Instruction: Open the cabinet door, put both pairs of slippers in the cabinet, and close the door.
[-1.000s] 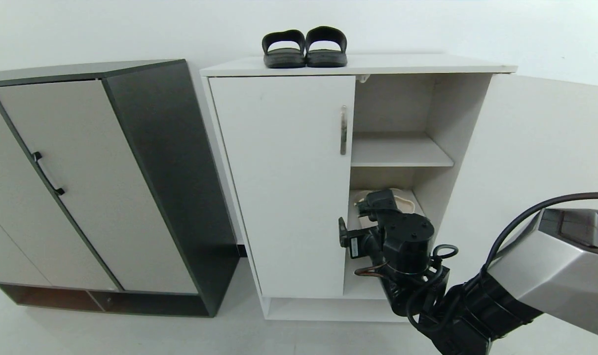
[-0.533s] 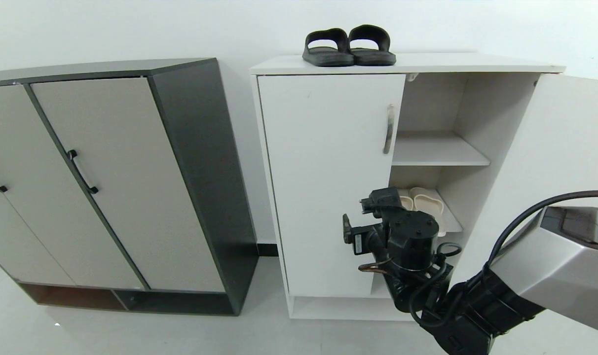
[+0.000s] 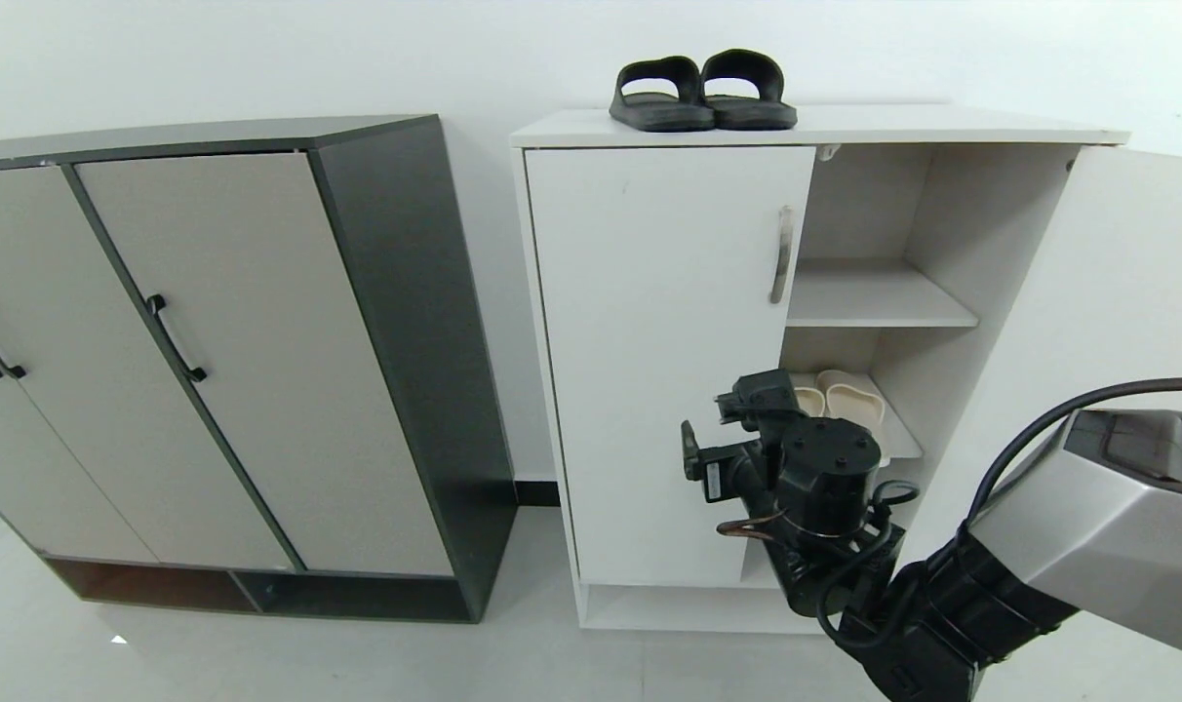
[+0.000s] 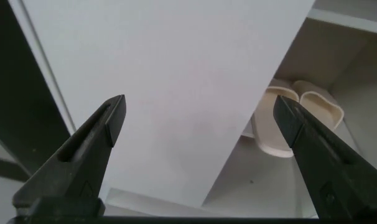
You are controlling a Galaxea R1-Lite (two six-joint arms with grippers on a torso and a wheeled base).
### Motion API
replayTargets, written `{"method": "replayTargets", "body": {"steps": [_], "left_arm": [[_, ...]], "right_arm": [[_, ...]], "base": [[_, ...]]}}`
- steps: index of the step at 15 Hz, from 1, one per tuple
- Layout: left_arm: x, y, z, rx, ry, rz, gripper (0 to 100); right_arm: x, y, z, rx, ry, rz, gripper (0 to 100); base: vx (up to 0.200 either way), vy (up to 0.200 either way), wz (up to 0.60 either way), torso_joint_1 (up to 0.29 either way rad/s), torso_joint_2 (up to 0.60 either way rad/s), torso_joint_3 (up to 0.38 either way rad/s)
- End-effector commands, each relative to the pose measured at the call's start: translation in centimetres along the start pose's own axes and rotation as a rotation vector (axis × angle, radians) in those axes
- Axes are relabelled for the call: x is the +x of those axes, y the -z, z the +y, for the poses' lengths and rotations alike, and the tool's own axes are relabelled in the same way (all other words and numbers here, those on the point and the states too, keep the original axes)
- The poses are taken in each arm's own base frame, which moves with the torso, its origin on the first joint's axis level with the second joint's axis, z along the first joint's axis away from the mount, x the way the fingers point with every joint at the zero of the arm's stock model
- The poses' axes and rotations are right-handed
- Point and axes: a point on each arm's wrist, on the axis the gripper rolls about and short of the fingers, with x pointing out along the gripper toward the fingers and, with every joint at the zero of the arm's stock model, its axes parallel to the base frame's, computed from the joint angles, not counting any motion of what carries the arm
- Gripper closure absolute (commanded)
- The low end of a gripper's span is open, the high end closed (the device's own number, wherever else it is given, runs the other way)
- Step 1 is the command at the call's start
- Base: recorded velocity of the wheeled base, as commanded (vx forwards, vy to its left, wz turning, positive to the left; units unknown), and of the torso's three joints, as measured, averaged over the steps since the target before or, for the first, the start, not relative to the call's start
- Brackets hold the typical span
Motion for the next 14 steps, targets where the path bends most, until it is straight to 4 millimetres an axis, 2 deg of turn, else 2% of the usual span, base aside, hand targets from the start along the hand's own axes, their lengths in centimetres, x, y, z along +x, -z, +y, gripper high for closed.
{"method": "replayTargets", "body": {"steps": [1, 11, 14], "left_arm": [[0.01, 0.00, 0.00, 0.000, 0.000, 0.002, 100], [0.01, 0.00, 0.00, 0.000, 0.000, 0.002, 100], [0.01, 0.00, 0.00, 0.000, 0.000, 0.002, 100]], "right_arm": [[-0.12, 0.26, 0.05, -0.006, -0.009, 0.003, 0], [-0.22, 0.41, 0.04, -0.009, -0.025, 0.006, 0], [-0.22, 0.43, 0.04, -0.010, -0.025, 0.008, 0]], "base": [[0.000, 0.000, 0.00, 0.000, 0.00, 0.000], [0.000, 0.000, 0.00, 0.001, -0.01, -0.003], [0.000, 0.000, 0.00, 0.007, -0.18, -0.289]]}}
